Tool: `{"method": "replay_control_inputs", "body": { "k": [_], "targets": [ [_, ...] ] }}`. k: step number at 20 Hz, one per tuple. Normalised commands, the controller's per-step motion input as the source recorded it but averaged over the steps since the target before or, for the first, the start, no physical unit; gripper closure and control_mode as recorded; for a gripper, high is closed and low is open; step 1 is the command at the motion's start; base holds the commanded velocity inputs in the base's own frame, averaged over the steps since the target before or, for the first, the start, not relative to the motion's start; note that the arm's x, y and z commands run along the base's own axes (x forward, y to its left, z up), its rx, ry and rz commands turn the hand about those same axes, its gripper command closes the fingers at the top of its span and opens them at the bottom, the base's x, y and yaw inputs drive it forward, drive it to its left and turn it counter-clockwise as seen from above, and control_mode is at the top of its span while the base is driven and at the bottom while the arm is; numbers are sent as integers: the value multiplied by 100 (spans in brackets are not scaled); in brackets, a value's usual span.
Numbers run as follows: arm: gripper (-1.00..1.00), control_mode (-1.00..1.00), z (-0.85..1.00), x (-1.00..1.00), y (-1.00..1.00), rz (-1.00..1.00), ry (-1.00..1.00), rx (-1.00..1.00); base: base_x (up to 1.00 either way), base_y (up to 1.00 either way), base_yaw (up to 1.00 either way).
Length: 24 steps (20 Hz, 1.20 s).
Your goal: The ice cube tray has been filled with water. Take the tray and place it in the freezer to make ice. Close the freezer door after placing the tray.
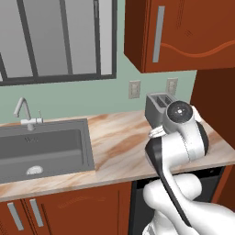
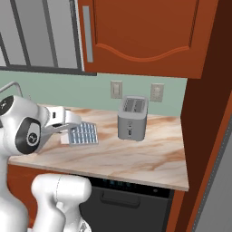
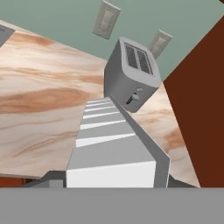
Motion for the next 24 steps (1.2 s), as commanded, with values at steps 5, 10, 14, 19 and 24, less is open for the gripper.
{"method": "replay_control_inputs", "body": {
  "k": [5,10,14,19,24],
  "targets": [
    [100,-100,0,-9,-24,0,0,0,0,0,0],
    [100,-100,0,-10,-17,0,0,0,0,0,0],
    [100,100,0,-4,-1,0,0,0,-26,-2,0],
    [100,100,0,0,0,0,0,0,-72,-1,0],
    [100,100,0,0,0,0,0,0,-93,0,1]
  ]
}}
